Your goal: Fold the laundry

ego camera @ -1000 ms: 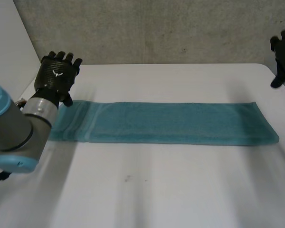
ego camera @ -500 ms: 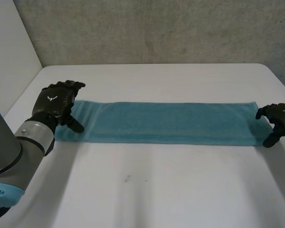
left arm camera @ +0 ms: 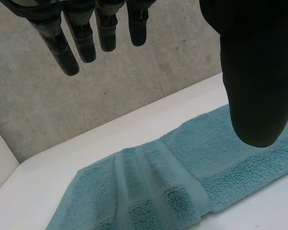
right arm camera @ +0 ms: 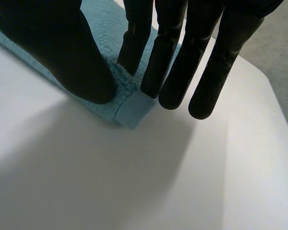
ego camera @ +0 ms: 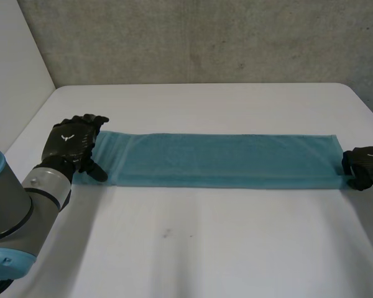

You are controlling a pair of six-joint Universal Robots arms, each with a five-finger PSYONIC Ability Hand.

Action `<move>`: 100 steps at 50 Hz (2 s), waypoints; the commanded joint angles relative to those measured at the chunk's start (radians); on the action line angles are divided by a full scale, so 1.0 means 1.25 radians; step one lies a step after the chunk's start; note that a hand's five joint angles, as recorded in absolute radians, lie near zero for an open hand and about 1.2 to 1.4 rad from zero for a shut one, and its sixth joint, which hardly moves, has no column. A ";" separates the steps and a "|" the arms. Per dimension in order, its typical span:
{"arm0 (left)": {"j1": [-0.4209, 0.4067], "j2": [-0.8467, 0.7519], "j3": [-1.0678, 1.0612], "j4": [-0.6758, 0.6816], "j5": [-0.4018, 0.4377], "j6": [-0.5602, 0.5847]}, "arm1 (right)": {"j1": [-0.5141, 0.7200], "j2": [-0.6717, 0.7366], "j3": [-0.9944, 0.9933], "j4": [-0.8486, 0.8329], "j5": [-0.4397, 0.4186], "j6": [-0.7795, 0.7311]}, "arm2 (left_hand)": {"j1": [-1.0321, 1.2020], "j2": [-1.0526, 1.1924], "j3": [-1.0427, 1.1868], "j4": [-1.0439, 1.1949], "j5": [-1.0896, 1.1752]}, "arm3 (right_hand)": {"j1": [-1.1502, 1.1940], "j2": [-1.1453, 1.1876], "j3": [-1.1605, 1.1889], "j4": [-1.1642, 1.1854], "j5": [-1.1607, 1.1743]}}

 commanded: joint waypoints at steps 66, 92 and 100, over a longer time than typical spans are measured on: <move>-0.081 -0.027 0.075 -0.003 0.004 0.003 | 0.659 -0.098 -0.147 -0.080 0.330 0.119 | -0.017 -0.028 -0.034 -0.025 -0.038 | -0.621 -0.786 -0.783 -0.786 -0.754; -0.232 -0.240 0.371 -0.185 -0.083 0.046 | 0.335 -0.109 0.160 -0.222 0.161 0.189 | -0.017 -0.028 -0.034 -0.025 -0.038 | 0.356 0.191 0.195 0.191 0.224; -0.160 -0.118 0.271 -0.180 -0.112 0.051 | 0.496 -0.117 -0.052 -0.181 0.216 0.052 | -0.017 -0.028 -0.034 -0.025 -0.038 | 0.356 0.191 0.195 0.191 0.224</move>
